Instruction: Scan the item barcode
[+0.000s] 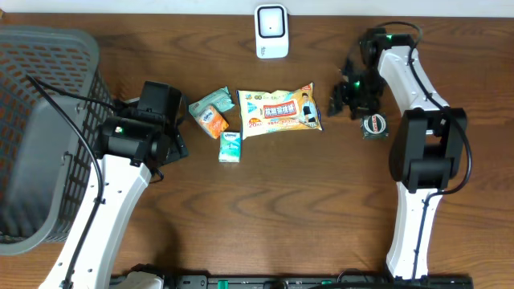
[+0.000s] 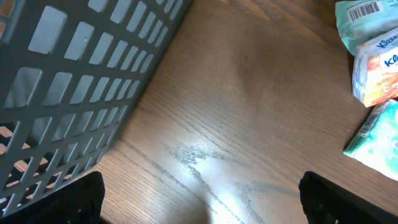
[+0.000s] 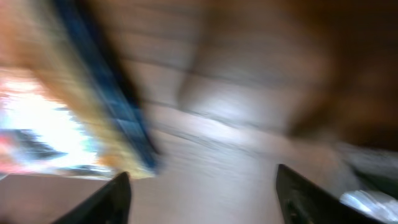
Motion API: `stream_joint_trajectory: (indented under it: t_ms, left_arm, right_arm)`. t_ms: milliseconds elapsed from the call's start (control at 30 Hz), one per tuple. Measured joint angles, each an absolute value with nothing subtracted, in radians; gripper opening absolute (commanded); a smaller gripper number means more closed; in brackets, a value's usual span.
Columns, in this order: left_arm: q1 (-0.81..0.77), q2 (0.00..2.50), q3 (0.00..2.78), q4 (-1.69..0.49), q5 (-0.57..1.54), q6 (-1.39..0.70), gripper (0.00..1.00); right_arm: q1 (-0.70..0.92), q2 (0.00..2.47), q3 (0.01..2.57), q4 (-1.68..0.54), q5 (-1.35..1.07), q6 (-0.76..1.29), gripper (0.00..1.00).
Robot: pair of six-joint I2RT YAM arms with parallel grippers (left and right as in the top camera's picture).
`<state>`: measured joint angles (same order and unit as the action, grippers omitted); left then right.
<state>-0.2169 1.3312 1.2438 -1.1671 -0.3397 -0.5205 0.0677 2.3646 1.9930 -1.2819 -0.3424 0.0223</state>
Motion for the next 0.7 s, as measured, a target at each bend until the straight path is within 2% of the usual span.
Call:
stream_joint_trajectory:
  t_ms: [200, 500, 567, 633, 700]
  left_arm:
    - [-0.217, 1.331, 1.244, -1.167, -0.34, -0.52, 0.98]
    - [-0.217, 1.331, 1.244, -1.167, -0.34, -0.521, 0.98]
    - [-0.217, 1.331, 1.244, -1.167, -0.34, -0.52, 0.98]
    - [-0.217, 1.331, 1.244, -1.167, -0.34, -0.521, 0.98]
    - [-0.217, 1.331, 1.244, -1.167, -0.34, -0.521, 0.98]
  right_arm:
    - [0.102, 2.365, 1.993, -1.168, -0.509, 0.011, 0.84]
    - [0.166, 2.388, 1.993, -1.129, -0.549, 0.01, 0.84]
    - [0.185, 2.412, 1.993, -1.128, -0.532, 0.011, 0.75]
    - [0.195, 2.424, 1.996, -1.132, -0.54, 0.013, 0.56]
    - [0.203, 2.429, 1.997, -1.132, -0.532, 0.014, 0.28]
